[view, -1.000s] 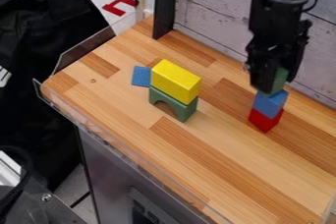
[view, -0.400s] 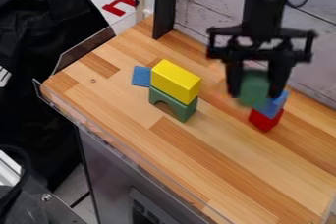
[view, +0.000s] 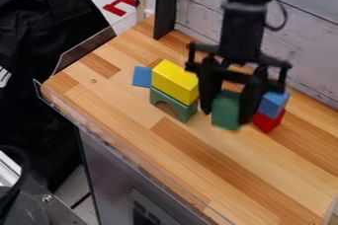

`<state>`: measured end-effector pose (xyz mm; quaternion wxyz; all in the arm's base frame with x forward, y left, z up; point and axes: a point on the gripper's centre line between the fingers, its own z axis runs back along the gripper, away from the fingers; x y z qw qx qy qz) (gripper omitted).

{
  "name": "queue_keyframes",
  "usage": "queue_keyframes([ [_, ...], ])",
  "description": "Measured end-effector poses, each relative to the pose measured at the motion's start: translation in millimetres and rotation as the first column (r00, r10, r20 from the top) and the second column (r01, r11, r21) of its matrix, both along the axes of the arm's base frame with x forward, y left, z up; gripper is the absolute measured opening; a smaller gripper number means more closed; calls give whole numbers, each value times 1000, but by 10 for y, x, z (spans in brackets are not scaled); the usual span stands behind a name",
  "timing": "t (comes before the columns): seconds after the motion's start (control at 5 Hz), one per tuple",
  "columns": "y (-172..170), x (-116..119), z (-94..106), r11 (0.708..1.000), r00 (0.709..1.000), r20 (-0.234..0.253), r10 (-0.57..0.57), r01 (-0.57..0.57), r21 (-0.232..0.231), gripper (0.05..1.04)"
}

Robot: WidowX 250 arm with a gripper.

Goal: Took the green cube and put it on the table

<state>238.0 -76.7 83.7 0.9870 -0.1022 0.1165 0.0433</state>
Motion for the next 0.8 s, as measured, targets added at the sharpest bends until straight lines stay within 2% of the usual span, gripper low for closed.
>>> queue_keyframes([
  [0.2,-44,131,-299,989,997,-79,-17,28,144,583],
  [0.4,-168,151,-504,982,995,-77,-67,79,169,583],
  [0.6,-304,197,-736,984,998,-48,-48,55,167,583],
  [0.8,-324,177,-742,988,999,-16,-33,35,152,583],
])
